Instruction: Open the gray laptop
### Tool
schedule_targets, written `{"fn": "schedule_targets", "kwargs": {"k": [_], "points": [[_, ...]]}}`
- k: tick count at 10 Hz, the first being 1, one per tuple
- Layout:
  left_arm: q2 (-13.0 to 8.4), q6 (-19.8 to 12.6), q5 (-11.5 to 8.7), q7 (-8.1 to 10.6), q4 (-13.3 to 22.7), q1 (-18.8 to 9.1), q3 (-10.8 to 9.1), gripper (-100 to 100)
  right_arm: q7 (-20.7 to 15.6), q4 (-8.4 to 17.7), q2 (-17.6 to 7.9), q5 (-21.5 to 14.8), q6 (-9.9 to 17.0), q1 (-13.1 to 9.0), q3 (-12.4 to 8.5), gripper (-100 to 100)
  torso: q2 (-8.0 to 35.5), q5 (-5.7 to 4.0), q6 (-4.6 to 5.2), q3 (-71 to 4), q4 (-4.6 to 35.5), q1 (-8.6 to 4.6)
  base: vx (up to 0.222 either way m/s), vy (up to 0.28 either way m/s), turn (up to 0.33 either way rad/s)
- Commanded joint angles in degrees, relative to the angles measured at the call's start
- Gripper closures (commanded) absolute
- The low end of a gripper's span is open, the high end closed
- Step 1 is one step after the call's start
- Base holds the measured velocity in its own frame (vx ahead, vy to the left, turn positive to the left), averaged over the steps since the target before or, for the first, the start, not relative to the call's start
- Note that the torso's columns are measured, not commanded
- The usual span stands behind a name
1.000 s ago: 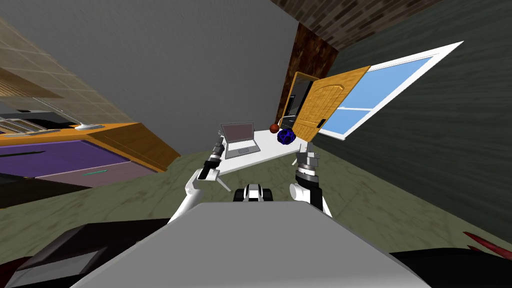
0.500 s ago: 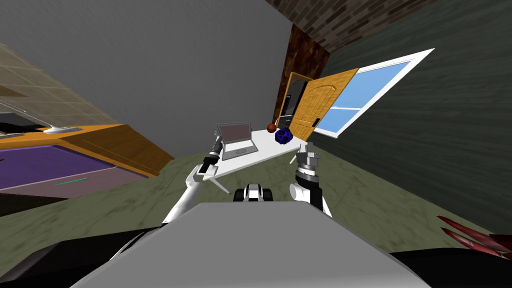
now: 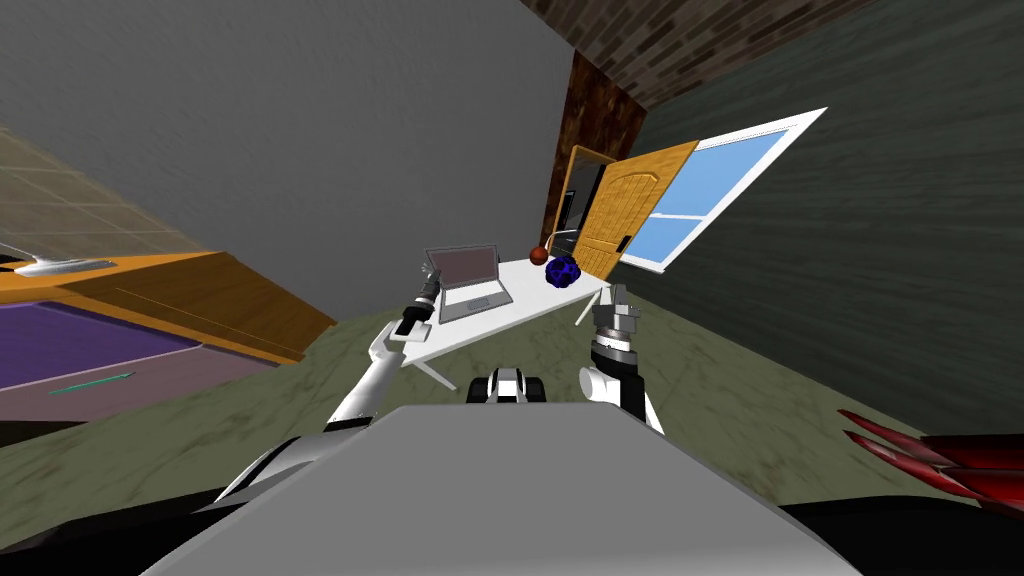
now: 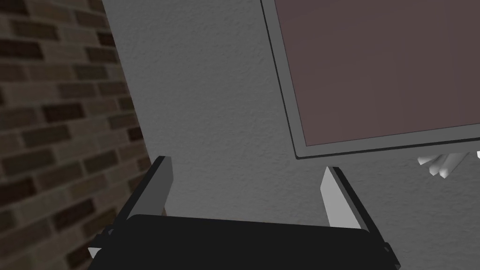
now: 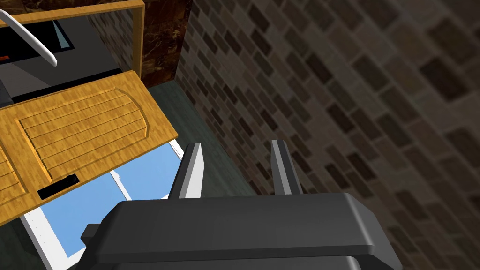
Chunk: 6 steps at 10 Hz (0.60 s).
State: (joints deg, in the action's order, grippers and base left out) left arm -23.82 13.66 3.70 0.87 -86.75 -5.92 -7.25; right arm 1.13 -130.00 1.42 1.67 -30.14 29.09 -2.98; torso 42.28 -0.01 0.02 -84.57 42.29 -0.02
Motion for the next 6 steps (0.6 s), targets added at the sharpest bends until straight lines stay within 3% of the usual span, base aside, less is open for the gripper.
{"fn": "schedule_targets", "kwargs": {"k": [1,4,6], "points": [[-0.57,-0.17,0.10,-0.12,3.07,-1.25,-0.41,-100,0.00,0.00,0.00,0.00,0.00,0.00,0.00,0,0.01,0.01,-0.04,0.01,-0.01,0.02,0.000,0.000,0.000],[-3.32,-1.41,0.33,-0.24,8.73,-5.99,-2.06,-100,0.00,0.00,0.00,0.00,0.00,0.00,0.00,0,0.00,0.01,-0.03,0.00,-0.01,0.02,0.006,-0.004,-0.091],[-3.32,-1.41,0.33,-0.24,10.31,-5.99,-2.06,-100,0.00,0.00,0.00,0.00,0.00,0.01,0.00,0,0.00,0.01,-0.04,0.00,-0.01,0.03,0.006,-0.002,-0.018]]}}
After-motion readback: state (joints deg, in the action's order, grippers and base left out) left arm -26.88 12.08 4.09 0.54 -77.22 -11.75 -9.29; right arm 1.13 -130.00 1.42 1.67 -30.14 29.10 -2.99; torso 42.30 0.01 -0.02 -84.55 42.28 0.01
